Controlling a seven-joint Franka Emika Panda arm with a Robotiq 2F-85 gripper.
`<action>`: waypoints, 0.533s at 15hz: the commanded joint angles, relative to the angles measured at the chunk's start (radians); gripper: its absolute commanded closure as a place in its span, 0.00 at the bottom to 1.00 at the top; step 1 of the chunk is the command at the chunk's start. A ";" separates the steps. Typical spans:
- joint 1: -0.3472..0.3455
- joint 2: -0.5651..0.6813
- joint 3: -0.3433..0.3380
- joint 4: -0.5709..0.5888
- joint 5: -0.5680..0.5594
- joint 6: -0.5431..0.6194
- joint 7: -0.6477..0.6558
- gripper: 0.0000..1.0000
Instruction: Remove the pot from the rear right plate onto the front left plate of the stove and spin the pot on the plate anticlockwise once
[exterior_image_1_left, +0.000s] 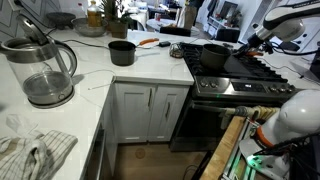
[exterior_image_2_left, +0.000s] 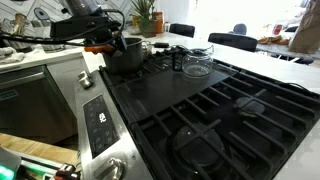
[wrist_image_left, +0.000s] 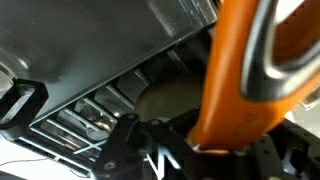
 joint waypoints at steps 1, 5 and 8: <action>0.039 0.024 -0.047 0.025 0.040 0.005 -0.101 1.00; 0.048 0.049 -0.065 0.037 0.058 -0.008 -0.159 0.94; 0.043 0.057 -0.057 0.045 0.060 -0.019 -0.169 0.60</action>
